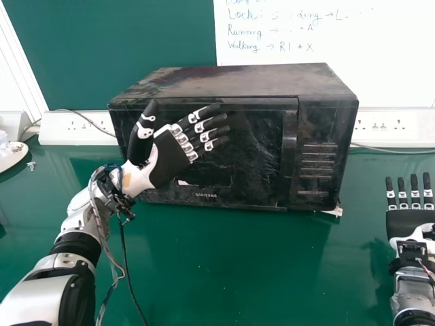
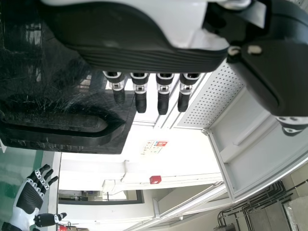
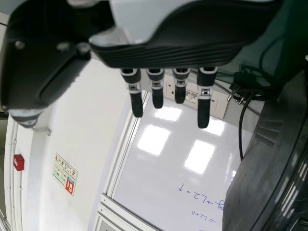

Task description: Open the door of oven

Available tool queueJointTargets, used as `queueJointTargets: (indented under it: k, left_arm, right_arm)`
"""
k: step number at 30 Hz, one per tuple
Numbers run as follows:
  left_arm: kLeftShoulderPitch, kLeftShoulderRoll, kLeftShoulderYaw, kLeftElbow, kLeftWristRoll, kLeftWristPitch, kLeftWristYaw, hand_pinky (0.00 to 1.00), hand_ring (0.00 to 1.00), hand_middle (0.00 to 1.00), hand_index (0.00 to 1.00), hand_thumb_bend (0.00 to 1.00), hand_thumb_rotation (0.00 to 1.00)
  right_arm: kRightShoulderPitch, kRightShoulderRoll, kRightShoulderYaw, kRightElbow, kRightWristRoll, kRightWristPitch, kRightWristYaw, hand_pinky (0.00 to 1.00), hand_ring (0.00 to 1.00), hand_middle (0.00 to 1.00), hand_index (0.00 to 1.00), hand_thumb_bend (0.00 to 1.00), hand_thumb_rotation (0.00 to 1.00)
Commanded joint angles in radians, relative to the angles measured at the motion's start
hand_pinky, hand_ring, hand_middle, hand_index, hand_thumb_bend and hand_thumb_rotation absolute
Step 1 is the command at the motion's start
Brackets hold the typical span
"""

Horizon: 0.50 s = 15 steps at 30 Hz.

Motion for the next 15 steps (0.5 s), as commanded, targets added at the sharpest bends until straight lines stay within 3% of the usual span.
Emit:
queueJointTargets:
  k: [1, 7, 15]
  left_arm:
    - [-0.028, -0.006, -0.013, 0.007, 0.021, -0.013, 0.008, 0.73, 0.97, 1.00, 0.95, 0.97, 0.85]
    - [-0.038, -0.016, -0.046, 0.004, 0.080, -0.062, 0.048, 0.74, 0.98, 1.00, 0.94, 0.96, 0.86]
    - [-0.060, -0.029, -0.052, 0.014, 0.104, -0.063, 0.075, 0.71, 0.99, 1.00, 0.97, 0.94, 0.87]
  right_arm:
    - [-0.016, 0.009, -0.004, -0.005, 0.007, 0.000, 0.002, 1.00, 1.00, 1.00, 1.00, 1.00, 0.88]
    - [-0.014, 0.012, 0.001, -0.005, 0.000, -0.014, -0.002, 1.00, 1.00, 1.00, 1.00, 1.00, 0.88]
    - [-0.016, 0.016, -0.003, -0.007, 0.009, -0.004, 0.006, 1.00, 1.00, 1.00, 1.00, 1.00, 0.87]
